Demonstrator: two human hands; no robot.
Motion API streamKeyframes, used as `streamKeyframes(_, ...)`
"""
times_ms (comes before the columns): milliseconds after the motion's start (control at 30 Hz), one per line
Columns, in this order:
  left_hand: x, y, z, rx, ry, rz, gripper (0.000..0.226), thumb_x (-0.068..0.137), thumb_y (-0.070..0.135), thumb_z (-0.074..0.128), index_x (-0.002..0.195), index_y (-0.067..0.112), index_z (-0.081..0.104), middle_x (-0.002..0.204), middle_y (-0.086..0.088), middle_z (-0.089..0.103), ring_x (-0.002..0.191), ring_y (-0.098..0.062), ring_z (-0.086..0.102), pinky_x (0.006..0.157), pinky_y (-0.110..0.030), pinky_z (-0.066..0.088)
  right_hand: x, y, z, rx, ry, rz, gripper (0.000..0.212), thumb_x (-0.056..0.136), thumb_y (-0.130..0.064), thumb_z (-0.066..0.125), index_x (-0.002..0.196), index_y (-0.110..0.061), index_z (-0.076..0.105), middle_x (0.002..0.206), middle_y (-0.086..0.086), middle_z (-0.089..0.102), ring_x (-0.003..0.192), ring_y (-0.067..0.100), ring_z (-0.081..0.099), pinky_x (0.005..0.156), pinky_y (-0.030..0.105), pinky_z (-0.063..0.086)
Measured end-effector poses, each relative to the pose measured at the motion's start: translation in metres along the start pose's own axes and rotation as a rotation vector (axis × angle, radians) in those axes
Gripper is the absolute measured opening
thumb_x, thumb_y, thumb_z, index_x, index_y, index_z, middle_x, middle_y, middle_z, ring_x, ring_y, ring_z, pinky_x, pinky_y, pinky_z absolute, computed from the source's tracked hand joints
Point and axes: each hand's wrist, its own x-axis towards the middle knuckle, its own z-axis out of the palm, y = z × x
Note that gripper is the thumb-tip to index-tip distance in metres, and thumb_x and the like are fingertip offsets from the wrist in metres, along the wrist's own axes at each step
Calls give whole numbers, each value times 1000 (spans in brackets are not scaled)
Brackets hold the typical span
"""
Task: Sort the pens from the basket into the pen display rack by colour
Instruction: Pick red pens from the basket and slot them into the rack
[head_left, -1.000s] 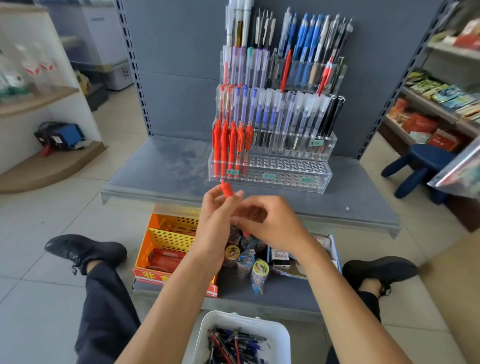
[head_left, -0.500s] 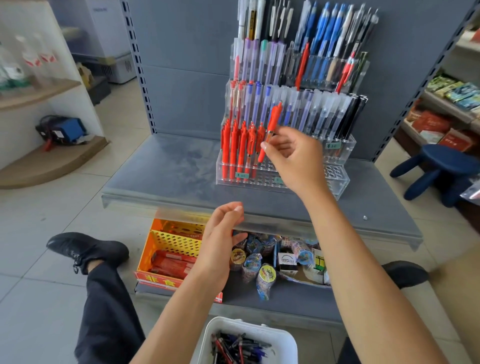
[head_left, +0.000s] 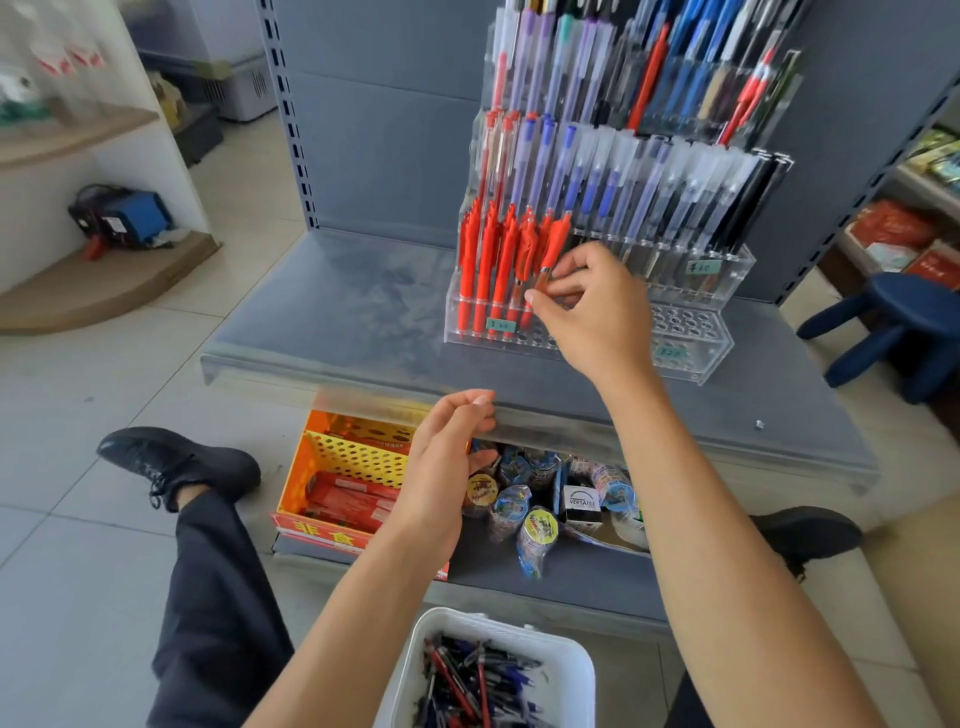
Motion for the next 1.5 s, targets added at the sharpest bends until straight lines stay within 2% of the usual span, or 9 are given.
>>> streamKeyframes(200,-3,3,2,27,-9,-14,15,101,20,56,102,19,71,106,-2,66,104,-16,61,80,-31,48,2,-11,-2,-146,-58,11,19,84,-29,79,95,-23,64,79,-10,76,78,13,71,79,38,58)
streamKeyframes(333,-9,6,4,57,-22,-18,18,102,22,55,108,16,71,109,-3,68,108,-18,62,81,-30,48,5,-15,-1,-192,-80,102,13,83,-37,80,86,-27,72,83,-11,75,87,17,71,95,46,54)
streamKeyframes(433,-17,9,7,72,-15,-29,20,102,23,55,112,14,70,117,-7,69,113,-19,63,82,-29,49,5,-16,-5,-260,-133,150,24,85,-47,75,75,-26,77,80,-10,75,104,24,68,108,48,44)
streamKeyframes(567,-28,18,10,119,-21,-22,20,101,24,56,113,15,69,120,-7,68,115,-20,62,85,-31,49,-1,-22,-14,-300,-167,181,37,86,-61,67,96,-28,79,107,-5,76,130,32,52,109,47,34)
streamKeyframes(733,-38,32,15,165,-42,14,18,102,24,53,110,18,69,115,-6,67,111,-18,62,92,-34,49,-4,-31,-24,-179,-48,149,33,90,-52,66,112,-30,75,104,-7,77,110,23,67,103,46,48)
streamKeyframes(833,-43,35,16,178,-45,43,18,103,24,53,109,16,68,106,-4,68,105,-18,63,94,-37,50,-14,-38,-33,-90,-110,160,26,92,-39,68,113,-25,74,105,-8,75,98,15,69,88,39,57)
streamKeyframes(933,-46,34,16,200,-41,49,17,102,24,53,107,17,68,102,-2,68,101,-19,65,88,-35,49,-35,-36,-36,-58,-149,164,21,92,-31,66,111,-26,73,102,-11,73,93,11,68,78,31,55)
streamKeyframes(1333,-72,12,18,303,-34,41,18,101,23,56,108,10,66,99,-3,66,90,-16,61,74,-26,47,-115,-5,-56,31,-175,220,22,89,-24,66,108,-19,75,93,-7,71,90,12,67,85,33,57)
streamKeyframes(1500,-86,-6,13,347,-8,23,19,100,21,56,109,7,66,90,-2,63,80,-14,58,67,-24,45,-151,7,-55,47,-218,252,16,88,-25,64,98,-20,76,90,-7,72,87,12,68,78,30,56)
